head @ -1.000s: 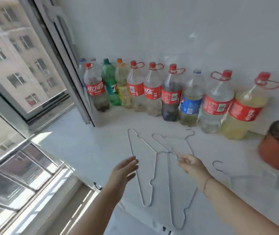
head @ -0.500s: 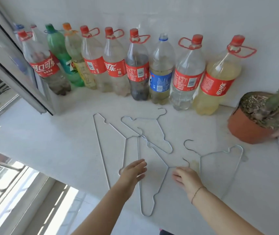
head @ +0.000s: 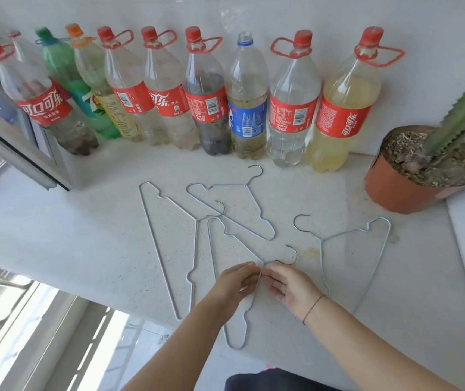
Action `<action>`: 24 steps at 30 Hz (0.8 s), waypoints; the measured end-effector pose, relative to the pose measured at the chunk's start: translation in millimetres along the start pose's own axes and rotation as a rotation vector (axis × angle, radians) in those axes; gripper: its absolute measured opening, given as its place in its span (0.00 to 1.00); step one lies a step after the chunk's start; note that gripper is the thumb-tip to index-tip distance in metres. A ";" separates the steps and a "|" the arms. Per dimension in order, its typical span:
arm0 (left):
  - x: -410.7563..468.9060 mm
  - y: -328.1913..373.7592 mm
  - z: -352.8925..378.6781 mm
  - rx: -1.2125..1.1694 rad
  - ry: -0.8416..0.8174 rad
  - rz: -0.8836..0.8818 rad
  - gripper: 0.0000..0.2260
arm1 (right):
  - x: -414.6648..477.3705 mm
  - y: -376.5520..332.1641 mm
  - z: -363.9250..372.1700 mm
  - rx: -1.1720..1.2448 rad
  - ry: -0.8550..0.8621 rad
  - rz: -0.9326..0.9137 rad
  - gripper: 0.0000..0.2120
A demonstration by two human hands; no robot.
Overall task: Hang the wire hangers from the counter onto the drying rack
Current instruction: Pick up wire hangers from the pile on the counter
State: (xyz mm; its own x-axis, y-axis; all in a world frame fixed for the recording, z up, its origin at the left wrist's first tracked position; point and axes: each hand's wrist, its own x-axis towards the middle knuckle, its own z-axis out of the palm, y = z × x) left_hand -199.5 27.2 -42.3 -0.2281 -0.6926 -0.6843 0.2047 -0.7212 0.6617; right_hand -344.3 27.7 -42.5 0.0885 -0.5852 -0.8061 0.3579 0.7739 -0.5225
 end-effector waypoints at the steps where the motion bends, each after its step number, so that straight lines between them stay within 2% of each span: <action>1: 0.7 1.4 1.4 0.000 0.015 -0.003 0.05 | -0.6 0.8 -1.9 0.005 -0.015 -0.003 0.04; 6: 4.8 7.5 9.7 0.003 0.047 -0.038 0.04 | -12.8 -4.8 -11.2 0.032 -0.091 -0.084 0.05; 8: 4.7 12.2 10.8 -0.052 0.027 -0.043 0.06 | -13.0 -15.1 -24.2 -0.082 0.034 -0.233 0.03; 10: 2.5 18.1 12.1 -0.103 -0.002 -0.026 0.07 | -6.9 -28.1 -46.7 -0.340 0.287 -0.436 0.05; 12: -1.7 23.6 14.0 -0.110 -0.019 -0.003 0.07 | 1.4 -40.5 -70.6 -0.563 0.509 -0.515 0.09; 13: -4.3 25.9 14.8 -0.106 -0.027 0.007 0.06 | 5.8 -44.8 -80.0 -0.618 0.565 -0.512 0.10; 20: -15.4 30.5 14.0 -0.115 -0.006 0.055 0.09 | 28.6 -47.9 -81.6 -0.907 0.799 -0.512 0.09; 24: -20.3 29.4 13.6 -0.117 0.005 0.059 0.09 | 30.8 -44.6 -73.3 -0.940 0.876 -0.487 0.09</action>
State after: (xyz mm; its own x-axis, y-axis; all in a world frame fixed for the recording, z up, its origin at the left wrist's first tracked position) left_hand -201.8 20.2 -4.7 -0.2079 -0.7334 -0.6473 0.3276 -0.6757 0.6604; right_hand -425.7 -7.1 -64.4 -0.5993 -0.7708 -0.2160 -0.6057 0.6131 -0.5073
